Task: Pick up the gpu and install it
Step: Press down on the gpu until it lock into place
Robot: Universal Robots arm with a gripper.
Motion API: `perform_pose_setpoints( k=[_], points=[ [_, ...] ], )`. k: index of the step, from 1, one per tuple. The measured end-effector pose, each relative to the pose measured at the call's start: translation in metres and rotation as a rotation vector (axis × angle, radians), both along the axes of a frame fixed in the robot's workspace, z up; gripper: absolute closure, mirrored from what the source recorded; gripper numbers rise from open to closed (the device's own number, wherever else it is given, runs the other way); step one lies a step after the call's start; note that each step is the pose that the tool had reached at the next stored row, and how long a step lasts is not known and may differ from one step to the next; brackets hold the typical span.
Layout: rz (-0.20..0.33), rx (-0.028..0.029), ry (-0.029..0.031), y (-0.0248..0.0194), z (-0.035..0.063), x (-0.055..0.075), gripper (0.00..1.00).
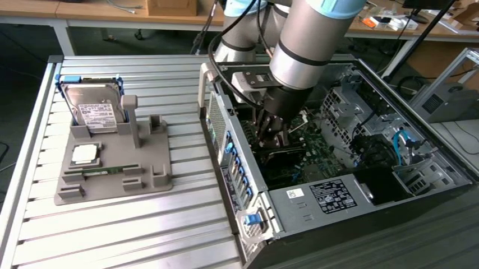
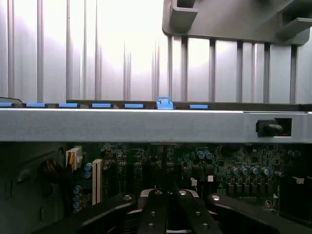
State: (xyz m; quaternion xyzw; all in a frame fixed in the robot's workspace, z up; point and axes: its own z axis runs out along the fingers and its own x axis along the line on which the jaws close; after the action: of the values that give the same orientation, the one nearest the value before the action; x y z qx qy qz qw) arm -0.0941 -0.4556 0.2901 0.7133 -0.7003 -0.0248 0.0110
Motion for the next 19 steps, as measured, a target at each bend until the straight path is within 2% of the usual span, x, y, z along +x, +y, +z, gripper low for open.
perform_pose_setpoints(
  k=[8, 19],
  points=[
    [0.000, 0.0000, -0.0016, 0.0002, 0.0000, -0.015, 0.90],
    [0.000, 0.0000, -0.0020, 0.0006, 0.0000, -0.022, 0.90]
  ],
)
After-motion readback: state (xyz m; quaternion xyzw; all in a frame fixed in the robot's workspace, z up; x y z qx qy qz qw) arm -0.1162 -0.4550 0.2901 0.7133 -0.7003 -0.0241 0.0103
